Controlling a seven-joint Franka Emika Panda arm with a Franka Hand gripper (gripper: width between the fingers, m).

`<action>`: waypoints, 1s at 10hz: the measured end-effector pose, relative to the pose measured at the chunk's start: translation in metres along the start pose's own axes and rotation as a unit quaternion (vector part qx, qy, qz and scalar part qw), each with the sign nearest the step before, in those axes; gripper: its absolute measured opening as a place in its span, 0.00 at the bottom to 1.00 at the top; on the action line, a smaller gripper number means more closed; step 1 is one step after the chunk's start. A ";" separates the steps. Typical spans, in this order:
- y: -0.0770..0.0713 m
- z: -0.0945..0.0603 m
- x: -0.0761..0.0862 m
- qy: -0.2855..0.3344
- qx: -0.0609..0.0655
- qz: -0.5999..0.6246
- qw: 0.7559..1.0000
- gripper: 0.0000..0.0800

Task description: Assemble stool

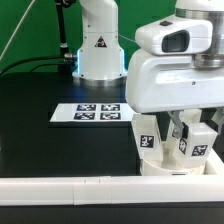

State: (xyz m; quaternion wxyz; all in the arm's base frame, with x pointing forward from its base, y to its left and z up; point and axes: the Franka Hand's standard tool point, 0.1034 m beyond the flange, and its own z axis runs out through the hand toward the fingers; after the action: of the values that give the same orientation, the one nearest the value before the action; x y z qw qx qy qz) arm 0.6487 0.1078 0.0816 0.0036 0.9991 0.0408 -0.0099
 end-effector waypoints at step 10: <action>0.004 0.002 -0.002 -0.014 0.029 0.551 0.834 0.42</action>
Offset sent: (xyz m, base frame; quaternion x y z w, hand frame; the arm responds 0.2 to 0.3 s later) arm -0.0178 0.0216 -0.0009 0.0629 -0.0130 0.4763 0.8770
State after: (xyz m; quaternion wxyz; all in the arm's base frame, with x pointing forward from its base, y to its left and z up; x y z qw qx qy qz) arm 0.6471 0.1032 0.0794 -0.0198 0.8555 -0.5170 -0.0215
